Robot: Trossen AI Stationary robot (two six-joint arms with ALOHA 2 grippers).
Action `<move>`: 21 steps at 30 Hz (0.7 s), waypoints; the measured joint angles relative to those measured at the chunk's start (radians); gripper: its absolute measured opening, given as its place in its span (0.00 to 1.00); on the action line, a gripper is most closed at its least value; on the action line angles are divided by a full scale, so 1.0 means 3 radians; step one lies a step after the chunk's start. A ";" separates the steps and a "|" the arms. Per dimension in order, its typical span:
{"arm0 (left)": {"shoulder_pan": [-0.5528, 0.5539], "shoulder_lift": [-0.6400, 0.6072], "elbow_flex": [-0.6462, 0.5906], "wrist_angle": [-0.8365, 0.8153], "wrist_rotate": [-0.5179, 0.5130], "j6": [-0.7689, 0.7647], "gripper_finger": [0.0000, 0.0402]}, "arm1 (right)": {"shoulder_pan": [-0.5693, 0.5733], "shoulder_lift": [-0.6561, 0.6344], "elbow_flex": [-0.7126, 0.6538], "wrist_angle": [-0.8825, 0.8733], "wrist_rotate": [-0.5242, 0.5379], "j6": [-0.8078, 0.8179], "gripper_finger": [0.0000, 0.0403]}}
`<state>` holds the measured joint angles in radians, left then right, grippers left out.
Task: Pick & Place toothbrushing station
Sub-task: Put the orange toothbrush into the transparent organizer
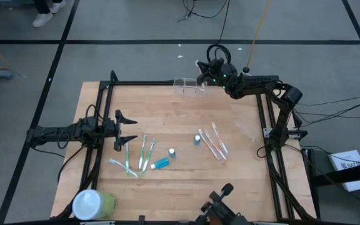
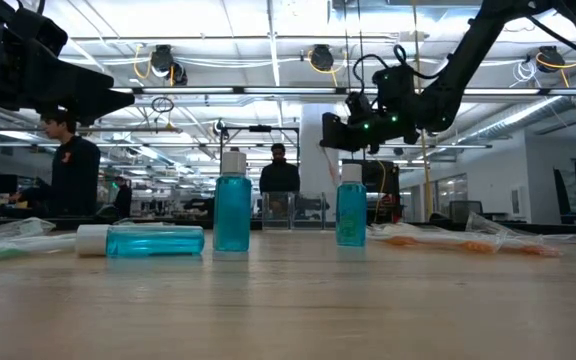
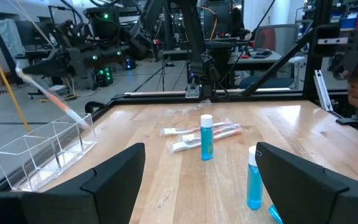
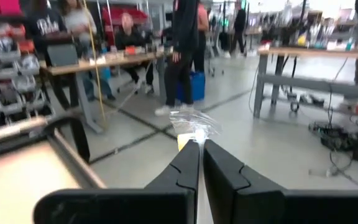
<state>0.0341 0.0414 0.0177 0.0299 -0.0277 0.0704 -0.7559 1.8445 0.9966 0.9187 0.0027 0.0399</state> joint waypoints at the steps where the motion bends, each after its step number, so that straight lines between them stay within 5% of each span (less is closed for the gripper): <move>1: 0.0000 0.0001 0.0000 0.0000 -0.0001 0.0000 0.77 | 0.0000 0.0001 0.0000 -0.0073 -0.0001 0.0001 0.01; 21: 0.0000 0.0000 0.0000 0.0000 0.0000 0.0001 0.77 | 0.0084 -0.0001 -0.0004 -0.0540 -0.0008 0.0005 0.03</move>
<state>0.0341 0.0414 0.0177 0.0299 -0.0277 0.0707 -0.7308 1.8442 0.9955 0.7568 0.0004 0.0414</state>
